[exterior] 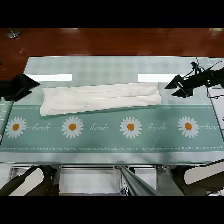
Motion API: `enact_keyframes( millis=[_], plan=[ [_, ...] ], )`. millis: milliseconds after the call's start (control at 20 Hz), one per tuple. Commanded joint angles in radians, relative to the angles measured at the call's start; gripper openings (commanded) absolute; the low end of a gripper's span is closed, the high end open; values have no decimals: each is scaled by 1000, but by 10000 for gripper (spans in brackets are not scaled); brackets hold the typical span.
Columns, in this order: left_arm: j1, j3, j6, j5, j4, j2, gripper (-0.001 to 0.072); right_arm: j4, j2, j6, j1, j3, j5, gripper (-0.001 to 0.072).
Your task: Fold the shirts.
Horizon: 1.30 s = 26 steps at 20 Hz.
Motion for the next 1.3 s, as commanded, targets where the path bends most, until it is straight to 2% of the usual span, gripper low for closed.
enact_keyframes(
  millis=[0,150,300,350,400,450,500,550,600,750,900,1050,1250],
  plan=[
    [-137,-143,51,124,-93,137,700,-6,-32,-7,71,-2,-63,615],
    [-240,-142,51,140,-93,113,700,67,-70,-46,130,-2,-49,615],
    [-303,-141,51,140,-94,72,700,71,-73,-51,190,-2,-25,615],
    [-320,-139,51,140,-101,55,699,71,-73,-51,203,-2,-17,570],
    [-333,-137,52,141,-114,39,698,71,-73,-49,211,-2,-10,348],
    [-343,-137,52,141,-135,21,697,76,-72,-56,211,-2,0,55],
    [-347,-137,59,141,-150,6,611,82,-64,-64,211,-2,7,44],
    [-348,-137,59,140,-153,-5,187,82,-44,-66,203,-2,10,43],
    [-349,-137,76,141,-160,-11,17,80,-14,-70,192,-2,13,43],
    [-367,-126,158,136,-218,-10,17,15,122,-74,146,-8,71,43],
    [-467,-82,216,155,-215,-16,17,-58,345,-73,95,-139,87,43],
    [-637,-22,200,260,-144,-72,16,-62,631,-74,47,-340,80,43],
    [-890,154,97,372,47,-295,16,-63,951,-5,34,-506,97,43]
  ],
)
